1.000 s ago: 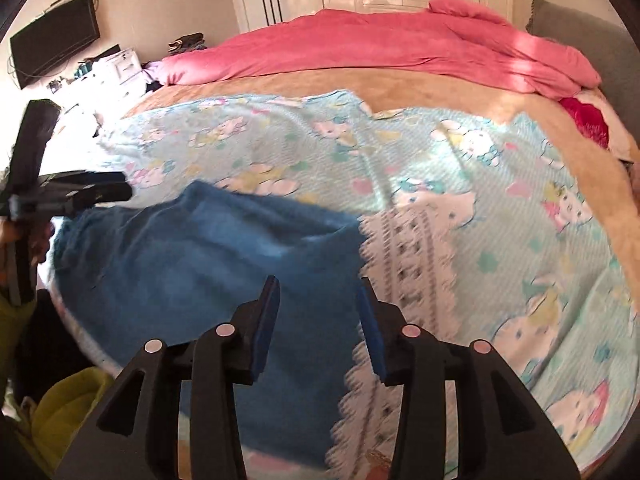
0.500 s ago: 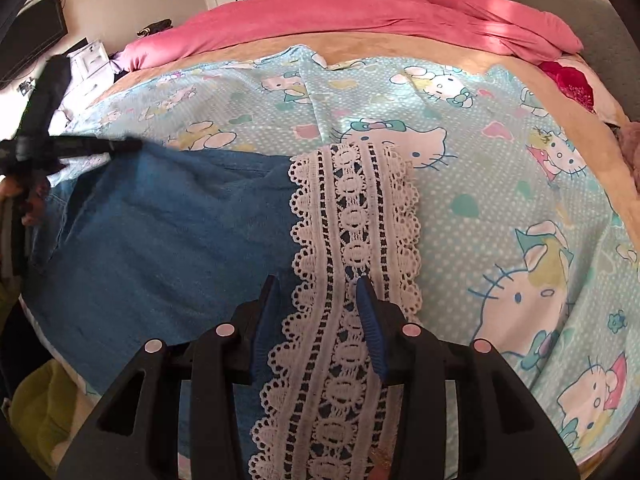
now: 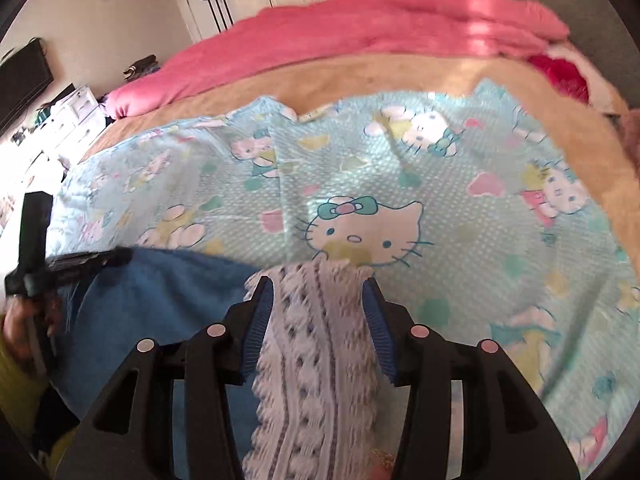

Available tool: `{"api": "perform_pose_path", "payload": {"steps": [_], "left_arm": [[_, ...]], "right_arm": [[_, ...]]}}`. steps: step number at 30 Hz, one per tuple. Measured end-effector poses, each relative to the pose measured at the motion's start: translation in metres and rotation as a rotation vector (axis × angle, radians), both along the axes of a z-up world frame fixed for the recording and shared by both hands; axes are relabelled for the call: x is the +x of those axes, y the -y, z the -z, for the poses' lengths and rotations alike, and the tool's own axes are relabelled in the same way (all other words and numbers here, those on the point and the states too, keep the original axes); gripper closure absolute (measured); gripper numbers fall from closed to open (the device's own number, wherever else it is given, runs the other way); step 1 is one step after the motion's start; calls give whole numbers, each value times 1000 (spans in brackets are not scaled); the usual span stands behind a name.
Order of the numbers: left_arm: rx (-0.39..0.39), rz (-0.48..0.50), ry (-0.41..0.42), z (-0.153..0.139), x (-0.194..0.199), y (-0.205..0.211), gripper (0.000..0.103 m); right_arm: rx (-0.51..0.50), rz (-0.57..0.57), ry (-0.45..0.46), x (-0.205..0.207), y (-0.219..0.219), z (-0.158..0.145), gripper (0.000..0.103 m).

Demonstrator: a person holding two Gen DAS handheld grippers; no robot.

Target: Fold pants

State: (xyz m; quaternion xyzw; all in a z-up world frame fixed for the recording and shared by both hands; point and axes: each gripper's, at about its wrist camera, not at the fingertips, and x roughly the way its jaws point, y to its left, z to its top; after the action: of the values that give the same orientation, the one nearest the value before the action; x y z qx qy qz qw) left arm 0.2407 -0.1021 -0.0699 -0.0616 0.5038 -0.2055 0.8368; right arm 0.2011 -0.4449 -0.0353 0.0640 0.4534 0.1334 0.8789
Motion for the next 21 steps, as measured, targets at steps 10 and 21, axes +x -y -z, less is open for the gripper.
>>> {"api": "perform_pose_path", "payload": {"steps": [10, 21], "left_arm": [[15, -18, 89, -17, -11, -2, 101], [51, -38, 66, -1, -2, -4, 86]], "right_arm": [[56, 13, 91, -7, 10, 2, 95], [-84, 65, 9, 14, 3, 27, 71]]}}
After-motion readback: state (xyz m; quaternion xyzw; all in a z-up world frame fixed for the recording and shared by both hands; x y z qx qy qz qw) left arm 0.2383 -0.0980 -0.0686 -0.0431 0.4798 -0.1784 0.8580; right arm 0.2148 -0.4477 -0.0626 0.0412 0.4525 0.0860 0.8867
